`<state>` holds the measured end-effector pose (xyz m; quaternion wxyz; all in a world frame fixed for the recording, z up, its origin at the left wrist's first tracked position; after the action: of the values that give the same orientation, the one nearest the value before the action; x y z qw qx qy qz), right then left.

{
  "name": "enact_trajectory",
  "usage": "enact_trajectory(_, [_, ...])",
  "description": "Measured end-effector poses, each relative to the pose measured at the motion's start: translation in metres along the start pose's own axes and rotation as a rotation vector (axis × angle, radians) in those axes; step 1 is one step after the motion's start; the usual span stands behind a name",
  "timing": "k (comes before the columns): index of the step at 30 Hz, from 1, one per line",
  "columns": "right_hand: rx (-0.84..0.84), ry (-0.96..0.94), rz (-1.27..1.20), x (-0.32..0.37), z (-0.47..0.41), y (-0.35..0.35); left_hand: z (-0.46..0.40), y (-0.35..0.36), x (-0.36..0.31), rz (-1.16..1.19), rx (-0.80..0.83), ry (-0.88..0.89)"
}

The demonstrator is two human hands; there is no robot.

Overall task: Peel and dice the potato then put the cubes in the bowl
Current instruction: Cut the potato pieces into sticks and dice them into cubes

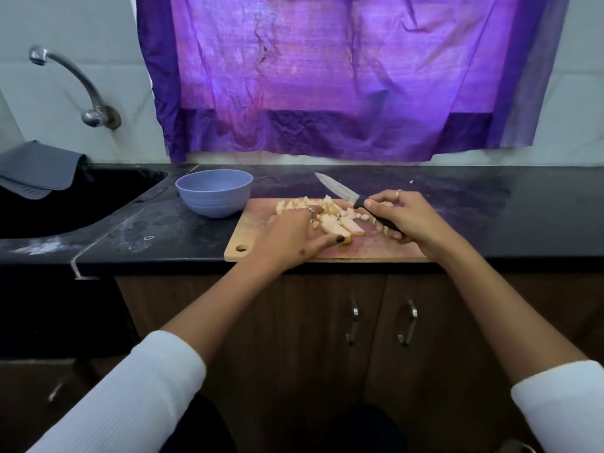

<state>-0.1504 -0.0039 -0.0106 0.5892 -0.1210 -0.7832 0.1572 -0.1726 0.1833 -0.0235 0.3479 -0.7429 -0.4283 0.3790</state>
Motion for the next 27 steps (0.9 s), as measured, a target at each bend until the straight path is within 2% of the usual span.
enact_trajectory(2, [-0.018, 0.000, -0.083, -0.013, 0.007, -0.003, -0.003, 0.010, -0.013, -0.049, 0.053, -0.040])
enact_trajectory(6, [-0.045, -0.045, -0.192, -0.024, 0.015, -0.004, -0.009, 0.021, -0.021, -0.101, 0.059, -0.113])
enact_trajectory(10, [-0.055, -0.121, -0.236, -0.026, 0.018, -0.003, -0.009, 0.024, -0.021, -0.117, 0.051, -0.102])
enact_trajectory(14, [-0.063, -0.167, -0.259, -0.031, 0.018, -0.003, -0.004, 0.022, -0.023, -0.097, -0.025, -0.029])
enact_trajectory(19, [-0.086, -0.196, -0.222, -0.032, 0.017, -0.003, 0.010, 0.016, -0.014, 0.043, -0.150, -0.038])
enact_trajectory(27, [-0.125, -0.230, -0.082, -0.024, 0.022, -0.002, 0.045, -0.021, 0.019, 0.128, -0.323, -0.056])
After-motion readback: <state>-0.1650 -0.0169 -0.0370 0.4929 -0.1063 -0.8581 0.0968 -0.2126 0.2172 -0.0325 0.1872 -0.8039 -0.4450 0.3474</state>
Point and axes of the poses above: each hand's wrist, its own z-axis away from the middle knuckle, its own y-axis out of the palm, x = y × z, the point moved 7 cm from there along -z, towards the middle knuckle, and after that the axes turned 3 degrees about -x, right-handed, at the moved point
